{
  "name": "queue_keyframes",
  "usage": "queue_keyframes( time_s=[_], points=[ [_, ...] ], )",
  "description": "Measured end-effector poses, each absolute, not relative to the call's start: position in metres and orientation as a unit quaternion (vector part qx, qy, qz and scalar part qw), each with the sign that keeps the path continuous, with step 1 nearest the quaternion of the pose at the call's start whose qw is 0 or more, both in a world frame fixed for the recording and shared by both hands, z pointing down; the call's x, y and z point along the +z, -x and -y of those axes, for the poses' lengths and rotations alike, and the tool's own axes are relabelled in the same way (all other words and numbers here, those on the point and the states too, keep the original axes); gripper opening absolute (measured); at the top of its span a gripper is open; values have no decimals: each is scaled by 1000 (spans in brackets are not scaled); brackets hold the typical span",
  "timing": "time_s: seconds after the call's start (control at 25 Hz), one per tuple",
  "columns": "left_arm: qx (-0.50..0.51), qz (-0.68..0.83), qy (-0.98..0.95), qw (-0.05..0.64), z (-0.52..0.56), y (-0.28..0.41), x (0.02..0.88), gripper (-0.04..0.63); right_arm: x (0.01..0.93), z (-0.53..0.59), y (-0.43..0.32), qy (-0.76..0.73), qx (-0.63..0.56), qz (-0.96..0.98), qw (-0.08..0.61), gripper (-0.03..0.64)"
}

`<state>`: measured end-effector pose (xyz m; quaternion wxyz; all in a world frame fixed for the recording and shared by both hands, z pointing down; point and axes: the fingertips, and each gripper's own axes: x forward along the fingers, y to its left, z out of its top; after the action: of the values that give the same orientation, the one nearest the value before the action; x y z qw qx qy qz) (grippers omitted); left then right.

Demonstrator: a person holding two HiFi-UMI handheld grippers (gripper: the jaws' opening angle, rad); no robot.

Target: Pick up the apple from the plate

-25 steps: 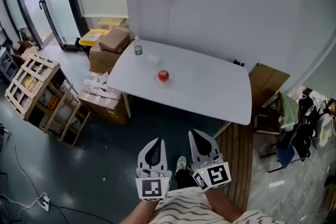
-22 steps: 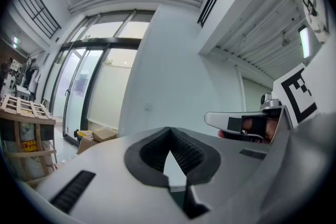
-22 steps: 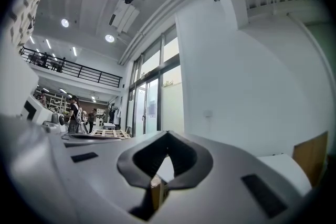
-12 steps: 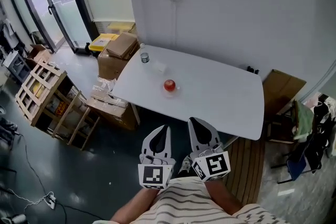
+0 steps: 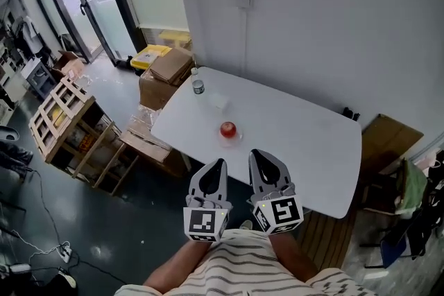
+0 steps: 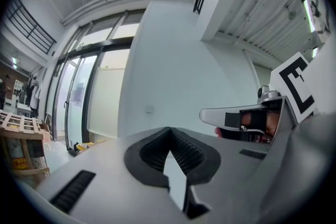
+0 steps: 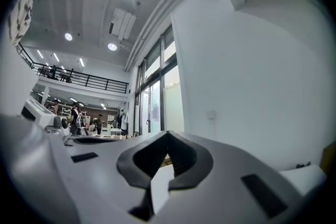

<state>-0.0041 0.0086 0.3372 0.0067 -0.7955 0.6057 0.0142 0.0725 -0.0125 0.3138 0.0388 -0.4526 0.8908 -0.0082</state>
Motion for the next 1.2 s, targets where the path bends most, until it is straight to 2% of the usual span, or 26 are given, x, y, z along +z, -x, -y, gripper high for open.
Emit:
queue_keyframes(
  time_s=[0.48, 1.2],
  points=[
    [-25, -613, 790, -14, 46, -4, 376, 3, 360, 70, -73, 435, -49, -899, 16, 9],
    [-45, -583, 808, -70, 131, 55, 436, 3, 420, 150, -18, 449, -79, -889, -45, 9]
  ],
)
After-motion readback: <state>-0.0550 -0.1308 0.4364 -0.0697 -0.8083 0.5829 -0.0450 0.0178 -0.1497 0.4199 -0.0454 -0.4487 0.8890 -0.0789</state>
